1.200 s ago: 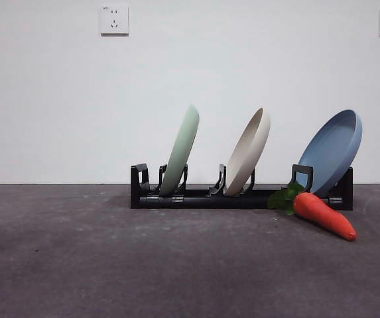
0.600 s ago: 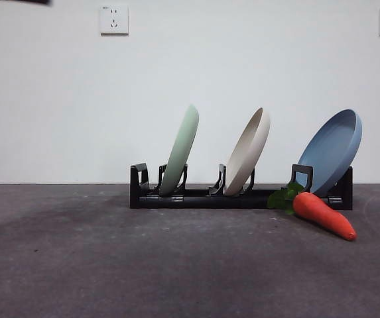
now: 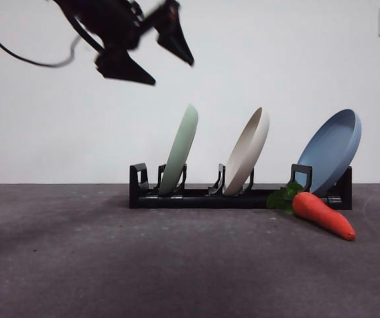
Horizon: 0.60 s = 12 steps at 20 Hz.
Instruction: Take the green plate from the plate rack,put the plate on the table,take the carrot from the table,put the carrot in the plate
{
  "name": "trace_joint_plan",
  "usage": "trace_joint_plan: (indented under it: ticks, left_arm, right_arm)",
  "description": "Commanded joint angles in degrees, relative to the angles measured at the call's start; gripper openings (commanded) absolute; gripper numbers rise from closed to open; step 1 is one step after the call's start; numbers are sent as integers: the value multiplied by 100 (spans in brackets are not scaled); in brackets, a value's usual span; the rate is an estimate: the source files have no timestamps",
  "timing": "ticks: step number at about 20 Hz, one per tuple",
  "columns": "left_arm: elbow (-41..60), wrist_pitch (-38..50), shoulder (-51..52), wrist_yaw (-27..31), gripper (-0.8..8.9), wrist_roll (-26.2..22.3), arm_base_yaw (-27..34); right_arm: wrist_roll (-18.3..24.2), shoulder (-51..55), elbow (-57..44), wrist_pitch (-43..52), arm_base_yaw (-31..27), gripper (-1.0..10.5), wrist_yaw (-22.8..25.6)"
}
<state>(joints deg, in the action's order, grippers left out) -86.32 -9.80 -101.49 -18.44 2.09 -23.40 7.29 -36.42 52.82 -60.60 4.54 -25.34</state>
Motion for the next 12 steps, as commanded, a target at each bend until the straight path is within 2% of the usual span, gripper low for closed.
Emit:
trace_joint_plan:
  ticks: [1, 8, 12]
  left_arm:
    - [-197, 289, -459, 55, 529, -83, -63]
    - [-245, 597, -1182, 326, 523, -81, -136]
    - [-245, 557, -1287, 317, 393, -90, -173]
  right_arm:
    - [-13, 4, 13, 26, 9, 660, 4]
    - [-15, -33, 13, 24, 9, 660, 17]
    - [-13, -111, 13, 17, 9, 659, 15]
